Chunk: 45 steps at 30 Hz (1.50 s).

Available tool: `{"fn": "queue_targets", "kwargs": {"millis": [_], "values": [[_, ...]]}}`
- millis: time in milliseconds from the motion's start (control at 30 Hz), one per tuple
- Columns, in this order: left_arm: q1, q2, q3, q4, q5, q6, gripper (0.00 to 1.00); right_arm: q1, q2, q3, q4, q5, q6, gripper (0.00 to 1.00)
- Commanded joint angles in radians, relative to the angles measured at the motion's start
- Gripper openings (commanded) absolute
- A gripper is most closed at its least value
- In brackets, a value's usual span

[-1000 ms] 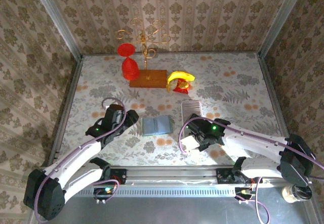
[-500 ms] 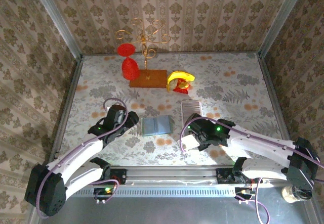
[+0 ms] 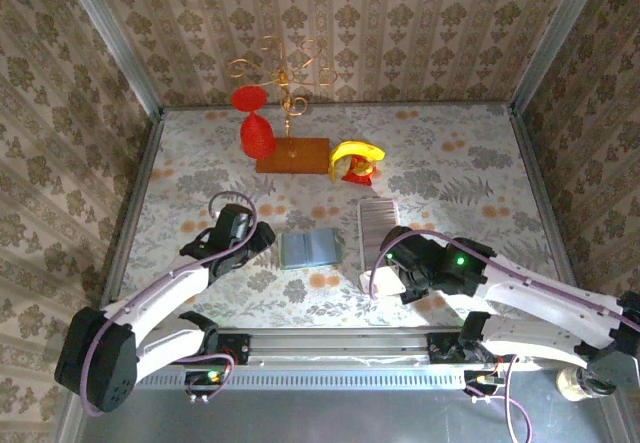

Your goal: Put the credit cards into the card holder

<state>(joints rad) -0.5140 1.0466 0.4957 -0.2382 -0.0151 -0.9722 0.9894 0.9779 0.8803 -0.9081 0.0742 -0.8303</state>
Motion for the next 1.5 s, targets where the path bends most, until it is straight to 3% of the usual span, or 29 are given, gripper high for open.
{"fn": "queue_targets", "kwargs": {"millis": [0,167,300,467,567,633,900,1167,1467], "values": [[0.017,0.010,0.049,-0.030,0.024,0.030,0.48,0.011,-0.005,0.085,-0.040,-0.014,0.226,0.00],[0.020,0.005,0.059,-0.057,0.028,0.045,0.36,0.011,0.049,0.156,0.192,-0.031,0.582,0.00],[0.028,0.018,0.056,-0.054,0.055,0.056,0.30,-0.008,0.129,0.154,0.453,-0.031,1.011,0.00],[0.051,0.082,0.055,-0.023,0.150,0.063,0.28,-0.123,0.328,0.253,0.419,-0.122,1.459,0.00],[0.150,0.144,0.019,0.057,0.285,0.036,0.18,-0.190,0.457,0.259,0.464,-0.270,1.665,0.00],[0.178,0.166,0.006,0.098,0.338,0.033,0.17,-0.187,0.518,0.256,0.502,-0.263,1.741,0.00],[0.167,0.193,0.021,0.062,0.391,0.074,0.21,-0.166,0.662,0.213,0.635,-0.187,1.842,0.00],[0.067,0.279,0.072,0.022,0.353,0.106,0.24,-0.125,0.737,0.196,0.737,-0.115,1.689,0.00],[0.065,0.274,0.071,0.014,0.275,0.163,0.34,-0.101,0.794,0.175,0.829,-0.041,1.629,0.00]]}}
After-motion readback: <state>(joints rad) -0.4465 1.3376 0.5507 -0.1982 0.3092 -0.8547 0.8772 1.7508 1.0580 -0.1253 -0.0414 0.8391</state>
